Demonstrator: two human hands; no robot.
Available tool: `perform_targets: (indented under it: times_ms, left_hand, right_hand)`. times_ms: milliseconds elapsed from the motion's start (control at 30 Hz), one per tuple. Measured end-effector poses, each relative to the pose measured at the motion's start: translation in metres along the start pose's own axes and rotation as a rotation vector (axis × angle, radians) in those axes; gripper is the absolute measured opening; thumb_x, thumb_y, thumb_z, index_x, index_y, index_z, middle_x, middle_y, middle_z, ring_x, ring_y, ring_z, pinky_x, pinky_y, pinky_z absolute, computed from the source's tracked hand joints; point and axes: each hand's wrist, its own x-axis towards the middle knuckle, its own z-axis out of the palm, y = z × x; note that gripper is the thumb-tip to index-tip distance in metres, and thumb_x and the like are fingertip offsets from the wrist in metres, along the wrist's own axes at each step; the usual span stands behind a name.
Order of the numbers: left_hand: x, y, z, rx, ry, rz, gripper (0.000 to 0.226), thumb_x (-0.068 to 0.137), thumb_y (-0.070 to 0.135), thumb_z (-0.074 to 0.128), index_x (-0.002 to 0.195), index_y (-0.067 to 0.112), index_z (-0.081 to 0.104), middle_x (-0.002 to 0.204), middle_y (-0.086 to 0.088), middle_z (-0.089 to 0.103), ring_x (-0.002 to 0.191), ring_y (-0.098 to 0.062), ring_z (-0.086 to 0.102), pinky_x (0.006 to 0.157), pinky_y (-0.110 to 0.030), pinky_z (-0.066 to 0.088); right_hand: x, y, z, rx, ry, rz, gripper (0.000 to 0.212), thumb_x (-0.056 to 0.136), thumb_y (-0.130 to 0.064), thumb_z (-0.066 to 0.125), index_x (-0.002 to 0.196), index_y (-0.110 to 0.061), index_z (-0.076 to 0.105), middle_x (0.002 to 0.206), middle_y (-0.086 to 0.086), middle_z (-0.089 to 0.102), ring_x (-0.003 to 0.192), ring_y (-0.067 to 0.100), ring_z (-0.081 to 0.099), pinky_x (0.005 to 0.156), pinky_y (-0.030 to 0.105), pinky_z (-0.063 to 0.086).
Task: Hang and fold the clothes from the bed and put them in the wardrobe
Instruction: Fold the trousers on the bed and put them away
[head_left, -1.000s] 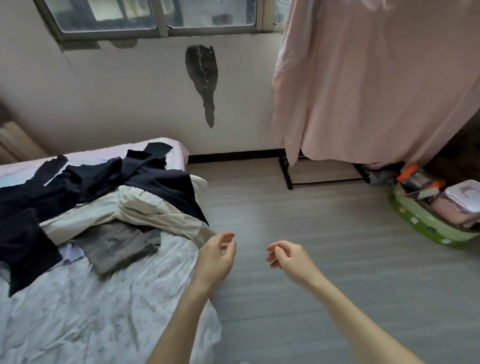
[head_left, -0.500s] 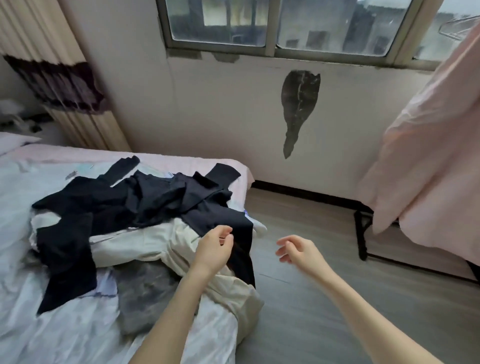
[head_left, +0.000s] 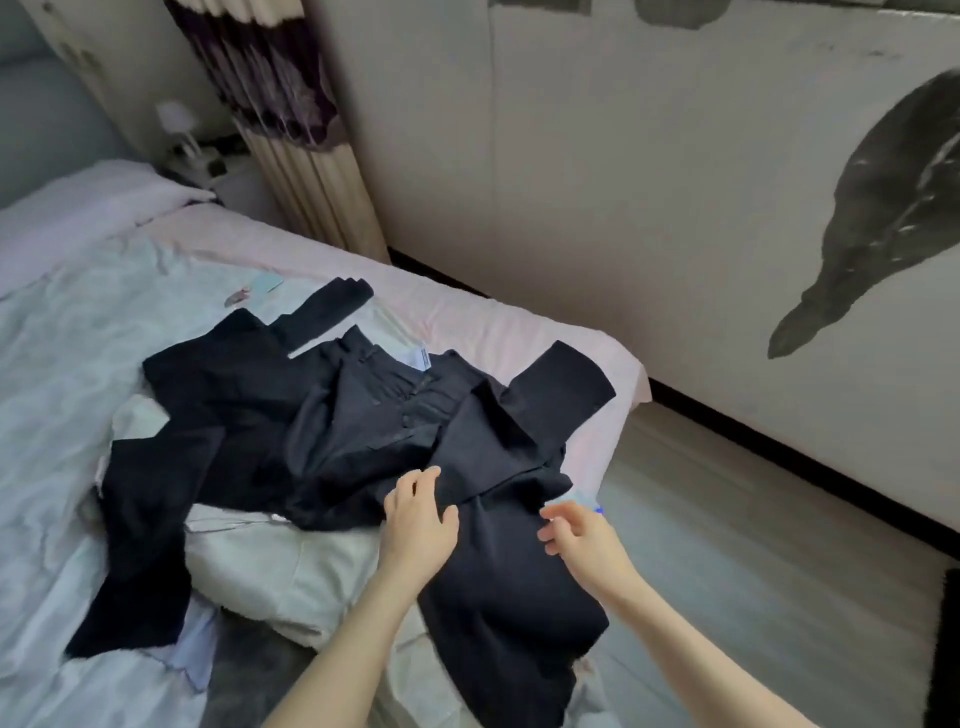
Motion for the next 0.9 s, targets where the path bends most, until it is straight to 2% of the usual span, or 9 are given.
perform_targets:
  times_ms: [167, 267, 367, 467, 533, 600, 700, 800, 900]
  left_hand:
    - [0.101, 0.007, 0.011, 0.218, 0.051, -0.173, 0.071, 0.093, 0.04, 0.051, 0.15, 0.023, 0.01, 0.158, -0.002, 0.004, 0.145, -0.025, 0.0, 0.112, -0.047, 0.018]
    - [0.14, -0.009, 0.014, 0.342, -0.01, -0.244, 0.058, 0.094, 0.04, 0.051, 0.145, 0.022, 0.028, 0.153, -0.002, 0.026, 0.143, -0.024, 0.018, 0.111, -0.045, 0.02]
    - [0.152, -0.023, 0.011, 0.206, 0.03, -0.282, 0.024, 0.099, 0.032, 0.043, 0.112, 0.017, 0.056, 0.108, -0.005, 0.065, 0.106, -0.029, 0.057, 0.083, -0.035, 0.04]
    - [0.144, -0.031, -0.004, -0.047, 0.104, -0.289, 0.022, 0.1, 0.032, 0.042, 0.102, 0.015, 0.056, 0.07, 0.0, 0.058, 0.075, -0.026, 0.054, 0.065, -0.032, 0.037]
    - [0.136, -0.036, -0.021, -0.16, 0.156, -0.251, 0.017, 0.099, 0.029, 0.045, 0.096, 0.017, 0.056, 0.058, 0.006, 0.048, 0.062, -0.02, 0.047, 0.061, -0.031, 0.036]
    - [0.132, -0.041, -0.041, -0.191, 0.156, -0.19, 0.013, 0.098, 0.025, 0.047, 0.095, 0.019, 0.057, 0.056, 0.006, 0.048, 0.058, -0.017, 0.047, 0.06, -0.029, 0.039]
    - [0.129, -0.045, -0.053, -0.234, 0.202, -0.165, 0.015, 0.097, 0.023, 0.047, 0.099, 0.015, 0.059, 0.069, -0.002, 0.058, 0.067, -0.02, 0.054, 0.072, -0.035, 0.049]
    - [0.124, -0.054, -0.069, -0.385, 0.389, -0.315, 0.022, 0.099, 0.024, 0.043, 0.099, 0.009, 0.059, 0.075, -0.002, 0.057, 0.082, -0.024, 0.059, 0.077, -0.037, 0.045]
    - [0.117, -0.064, -0.092, -0.615, 0.419, -0.38, 0.02, 0.098, 0.019, 0.042, 0.088, 0.01, 0.058, 0.078, -0.001, 0.057, 0.079, -0.018, 0.05, 0.072, -0.03, 0.038]
  right_hand:
    - [0.102, -0.023, -0.004, -0.102, -0.074, 0.006, 0.033, 0.094, -0.012, 0.034, 0.117, -0.02, 0.057, 0.097, -0.005, 0.066, 0.086, 0.012, 0.061, 0.071, 0.02, 0.046]
    - [0.147, -0.039, 0.006, -0.16, -0.107, -0.053, 0.032, 0.094, -0.017, 0.035, 0.118, -0.028, 0.053, 0.1, -0.009, 0.063, 0.084, 0.013, 0.06, 0.07, 0.025, 0.047]
    - [0.173, -0.053, 0.023, -0.152, -0.153, -0.108, 0.033, 0.096, -0.015, 0.036, 0.123, -0.025, 0.053, 0.109, -0.009, 0.062, 0.085, 0.007, 0.056, 0.073, 0.02, 0.043]
    - [0.19, -0.07, 0.039, -0.133, -0.157, -0.131, 0.033, 0.098, -0.02, 0.038, 0.129, -0.021, 0.051, 0.12, -0.006, 0.059, 0.105, 0.009, 0.055, 0.092, 0.023, 0.041]
    - [0.197, -0.089, 0.051, -0.103, -0.151, -0.105, 0.037, 0.098, -0.029, 0.041, 0.133, -0.016, 0.048, 0.115, -0.004, 0.057, 0.102, 0.01, 0.052, 0.091, 0.024, 0.039]
    - [0.203, -0.114, 0.065, -0.141, -0.134, -0.121, 0.044, 0.096, -0.037, 0.042, 0.132, -0.011, 0.048, 0.112, 0.0, 0.056, 0.104, 0.014, 0.051, 0.091, 0.032, 0.041]
    - [0.206, -0.134, 0.079, -0.565, -0.226, -0.244, 0.037, 0.096, -0.043, 0.036, 0.113, -0.023, 0.063, 0.136, -0.002, 0.047, 0.131, 0.021, 0.032, 0.105, 0.042, 0.029]
    - [0.186, -0.14, 0.082, -0.795, -0.294, -0.259, 0.042, 0.098, -0.043, 0.027, 0.073, -0.023, 0.054, 0.105, -0.001, 0.059, 0.117, 0.02, 0.047, 0.111, 0.047, 0.02]
    - [0.161, -0.131, 0.082, -0.83, -0.242, -0.343, 0.035, 0.096, -0.047, 0.034, 0.111, -0.021, 0.053, 0.111, -0.002, 0.056, 0.107, 0.019, 0.054, 0.108, 0.044, 0.026]
